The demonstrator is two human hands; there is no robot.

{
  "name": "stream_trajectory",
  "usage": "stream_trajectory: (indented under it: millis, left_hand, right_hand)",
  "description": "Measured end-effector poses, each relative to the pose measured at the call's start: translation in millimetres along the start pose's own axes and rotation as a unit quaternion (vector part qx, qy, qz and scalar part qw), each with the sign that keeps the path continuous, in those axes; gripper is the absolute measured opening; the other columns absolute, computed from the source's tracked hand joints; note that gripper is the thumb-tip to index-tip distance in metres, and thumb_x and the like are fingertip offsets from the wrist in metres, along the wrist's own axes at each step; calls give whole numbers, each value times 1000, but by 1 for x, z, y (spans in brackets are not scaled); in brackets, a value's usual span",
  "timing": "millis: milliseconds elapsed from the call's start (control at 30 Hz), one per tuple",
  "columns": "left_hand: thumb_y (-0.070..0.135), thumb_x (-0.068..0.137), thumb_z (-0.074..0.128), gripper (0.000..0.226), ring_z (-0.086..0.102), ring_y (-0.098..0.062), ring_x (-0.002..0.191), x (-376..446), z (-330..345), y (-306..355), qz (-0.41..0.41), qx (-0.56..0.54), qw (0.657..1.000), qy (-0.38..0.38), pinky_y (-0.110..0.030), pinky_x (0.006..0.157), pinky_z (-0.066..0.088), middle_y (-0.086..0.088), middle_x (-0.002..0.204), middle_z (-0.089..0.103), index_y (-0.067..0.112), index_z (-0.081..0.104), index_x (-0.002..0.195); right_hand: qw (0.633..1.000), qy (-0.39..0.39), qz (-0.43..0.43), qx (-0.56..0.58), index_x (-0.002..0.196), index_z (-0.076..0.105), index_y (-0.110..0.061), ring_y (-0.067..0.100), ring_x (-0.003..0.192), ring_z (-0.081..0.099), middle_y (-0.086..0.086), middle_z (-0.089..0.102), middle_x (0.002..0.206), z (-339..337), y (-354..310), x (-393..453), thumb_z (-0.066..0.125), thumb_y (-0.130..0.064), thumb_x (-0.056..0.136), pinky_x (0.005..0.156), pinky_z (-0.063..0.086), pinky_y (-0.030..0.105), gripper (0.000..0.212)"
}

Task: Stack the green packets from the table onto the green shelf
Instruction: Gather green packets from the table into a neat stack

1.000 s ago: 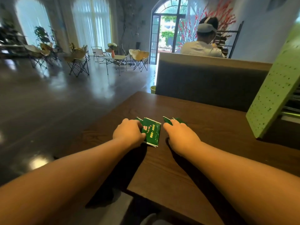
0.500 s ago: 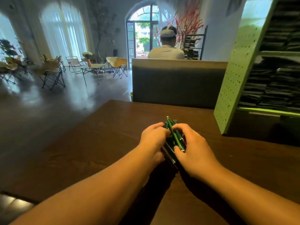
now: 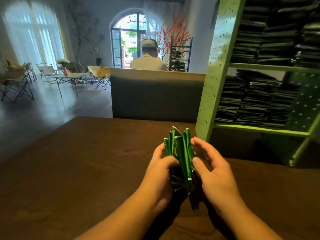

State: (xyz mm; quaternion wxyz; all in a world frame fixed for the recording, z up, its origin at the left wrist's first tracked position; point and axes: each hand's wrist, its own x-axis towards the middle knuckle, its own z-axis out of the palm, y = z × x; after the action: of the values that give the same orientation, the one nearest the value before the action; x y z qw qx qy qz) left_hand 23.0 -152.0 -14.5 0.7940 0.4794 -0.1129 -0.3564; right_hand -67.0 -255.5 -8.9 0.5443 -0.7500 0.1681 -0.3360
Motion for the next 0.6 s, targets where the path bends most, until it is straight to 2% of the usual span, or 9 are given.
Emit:
stream_trajectory:
  millis: [100,167,233,333,400,433,500,533,600]
  left_hand:
    - [12,93,63,44,71,-36,109,8,-1,-11,16,25,999,-43,-46,82,57,-14,120,72,35,59,131]
    - [20,93,64,43,71,-33,111,9,-3,-15,25,46,996,-68,-46,85,57,-11,123,72,36,59,132]
    - [23,88,66,51,70,-33,113,13,-6,-20,47,71,994,-74,-49,92,55,-9,124,71,33,56,136]
    - [25,81,68,56,72,-29,110,14,-6,-22,87,110,988,-59,-48,93,56,-5,120,74,35,56,134]
    - [25,79,68,54,72,-26,108,13,-8,-21,118,134,982,-55,-47,92,57,-3,116,75,35,58,131]
    - [24,79,68,53,73,-25,107,14,-9,-21,132,144,980,-49,-46,92,57,-3,114,76,34,58,130]
    - [24,78,69,52,73,-23,105,16,-10,-21,155,163,973,-41,-46,91,57,-3,112,76,31,59,129]
    - [26,77,70,52,74,-22,104,14,-10,-20,164,172,971,-33,-45,90,57,-2,111,77,30,59,128]
    - [29,74,70,51,74,-16,100,13,-8,-18,178,193,965,-19,-39,87,56,2,107,77,30,60,124]
  right_hand:
    - [996,32,67,46,116,70,-40,-9,104,66,-23,72,112,-8,2,6,47,-6,104,93,58,30,42]
    - [996,53,62,39,119,62,-45,-10,100,66,-19,70,115,-13,4,8,57,5,96,85,60,25,55]
    - [995,43,79,38,131,50,-50,-11,95,65,-24,57,124,-15,8,9,68,6,88,73,59,19,73]
    - [990,34,133,19,153,26,-49,-1,119,54,-19,36,154,-19,20,12,83,-7,80,100,53,37,101]
    - [981,30,175,81,156,25,-44,10,126,54,-11,38,158,-22,25,14,90,-12,68,105,50,46,114]
    - [971,24,194,138,154,35,-34,18,121,62,-2,52,151,-23,27,16,89,-11,62,101,53,50,109]
    - [939,-2,232,254,135,56,-13,32,103,73,13,73,119,-23,28,17,80,-6,59,93,56,55,80]
    - [923,-21,253,291,127,63,-8,36,100,74,18,75,110,-22,27,15,76,-2,62,92,56,55,66]
    - [901,-74,282,322,123,66,-2,39,104,72,23,74,112,-20,27,13,76,3,70,95,53,54,53]
